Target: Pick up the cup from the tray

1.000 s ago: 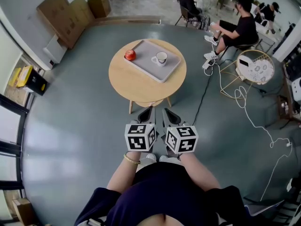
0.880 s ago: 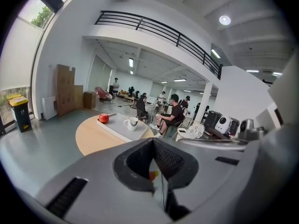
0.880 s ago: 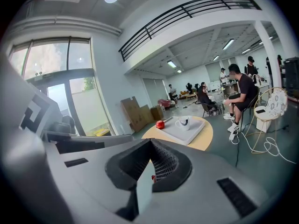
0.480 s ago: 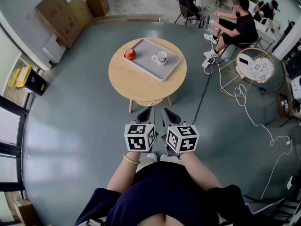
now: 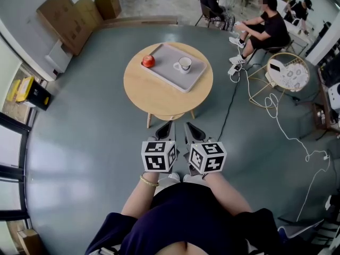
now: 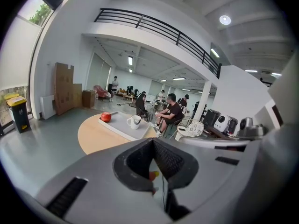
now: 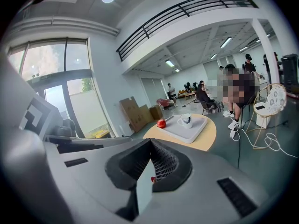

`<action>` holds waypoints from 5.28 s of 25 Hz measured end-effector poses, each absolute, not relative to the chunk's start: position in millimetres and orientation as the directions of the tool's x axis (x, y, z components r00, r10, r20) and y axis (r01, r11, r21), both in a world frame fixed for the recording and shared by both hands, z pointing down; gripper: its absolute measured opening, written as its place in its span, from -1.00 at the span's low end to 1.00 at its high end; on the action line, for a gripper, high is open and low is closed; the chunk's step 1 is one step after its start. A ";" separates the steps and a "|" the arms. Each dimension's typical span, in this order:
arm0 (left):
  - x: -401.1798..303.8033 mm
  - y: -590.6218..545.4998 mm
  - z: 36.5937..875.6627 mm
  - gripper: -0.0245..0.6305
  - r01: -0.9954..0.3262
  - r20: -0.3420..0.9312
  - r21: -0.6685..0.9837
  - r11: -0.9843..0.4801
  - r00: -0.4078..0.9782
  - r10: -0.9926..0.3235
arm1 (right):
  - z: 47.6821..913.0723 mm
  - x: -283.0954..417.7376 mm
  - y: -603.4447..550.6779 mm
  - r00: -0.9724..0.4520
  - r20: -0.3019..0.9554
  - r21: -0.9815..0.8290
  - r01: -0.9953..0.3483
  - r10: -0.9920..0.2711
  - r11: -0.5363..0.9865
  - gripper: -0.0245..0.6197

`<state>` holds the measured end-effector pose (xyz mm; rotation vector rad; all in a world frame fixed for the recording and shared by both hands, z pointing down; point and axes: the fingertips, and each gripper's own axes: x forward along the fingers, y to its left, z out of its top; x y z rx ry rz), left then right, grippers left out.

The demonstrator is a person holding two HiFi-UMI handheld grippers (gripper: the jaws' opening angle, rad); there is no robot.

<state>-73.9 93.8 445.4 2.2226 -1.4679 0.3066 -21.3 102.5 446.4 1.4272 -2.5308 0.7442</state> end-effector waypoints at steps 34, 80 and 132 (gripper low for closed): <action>-59.6 -2.4 462.3 -0.91 -0.912 0.430 0.241 -0.331 0.406 -0.806 | 465.5 -2.8 3.2 -0.520 0.374 -0.337 -0.848 -0.768 0.409 -0.90; -22.6 -201.4 539.3 -0.91 -0.958 0.558 0.277 -0.070 0.219 -0.800 | 540.4 42.3 -216.6 -0.629 0.533 -0.322 -0.769 -0.566 0.552 -0.90; -54.9 -198.6 617.2 -0.91 -0.944 0.698 0.320 -0.076 0.290 -0.655 | 655.8 -23.3 -334.9 -0.539 0.601 -0.175 -0.809 -0.590 0.561 0.34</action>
